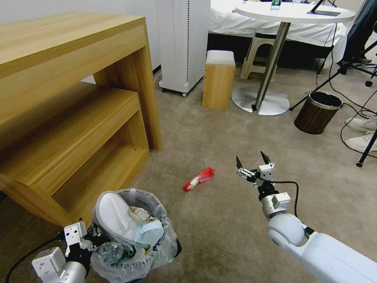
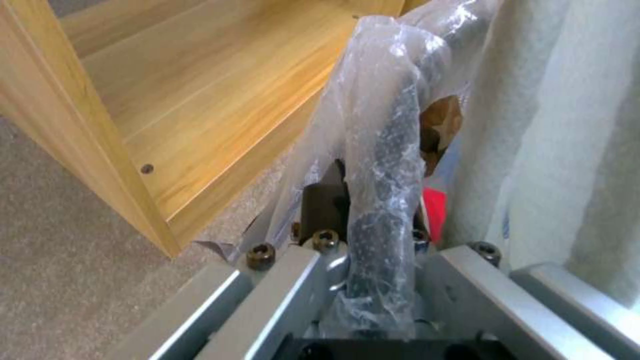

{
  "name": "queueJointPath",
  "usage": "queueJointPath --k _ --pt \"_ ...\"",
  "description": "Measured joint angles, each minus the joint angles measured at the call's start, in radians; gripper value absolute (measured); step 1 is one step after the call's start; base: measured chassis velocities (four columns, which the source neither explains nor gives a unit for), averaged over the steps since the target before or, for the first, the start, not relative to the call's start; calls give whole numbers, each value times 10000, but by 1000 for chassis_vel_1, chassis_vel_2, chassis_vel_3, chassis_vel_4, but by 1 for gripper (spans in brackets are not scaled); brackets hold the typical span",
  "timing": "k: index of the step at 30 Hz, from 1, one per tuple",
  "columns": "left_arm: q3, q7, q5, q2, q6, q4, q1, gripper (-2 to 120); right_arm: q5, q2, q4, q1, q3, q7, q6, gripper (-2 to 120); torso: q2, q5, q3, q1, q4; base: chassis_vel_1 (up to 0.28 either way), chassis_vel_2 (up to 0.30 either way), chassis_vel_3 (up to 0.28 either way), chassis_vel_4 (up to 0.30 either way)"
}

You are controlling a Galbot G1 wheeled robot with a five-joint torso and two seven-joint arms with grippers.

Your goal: Pick up the trash bin and place the garbage on the floor into it.

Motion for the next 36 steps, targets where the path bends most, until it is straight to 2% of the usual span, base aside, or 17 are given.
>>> queueJointPath --k 15,22,32,36 --pt "51 53 112 -85 -62 -2 11 1 -205 7 -104 -127 2 -57 150 100 0 -3 2 1 1 -104 98 90 -97" --pt "122 -94 -340 -36 437 -194 78 1 -445 47 -287 -76 -133 -221 345 100 0 -1 0 0 0 0 0 0 0" --pt "119 -120 -426 30 488 -220 35 1 -439 140 -326 104 -227 -468 610 100 0 -1 1 0 0 0 0 0 0" --pt "106 -119 -453 59 488 -217 26 1 -291 102 -157 186 -303 -385 290 100 0 -3 1 0 0 0 0 0 0"
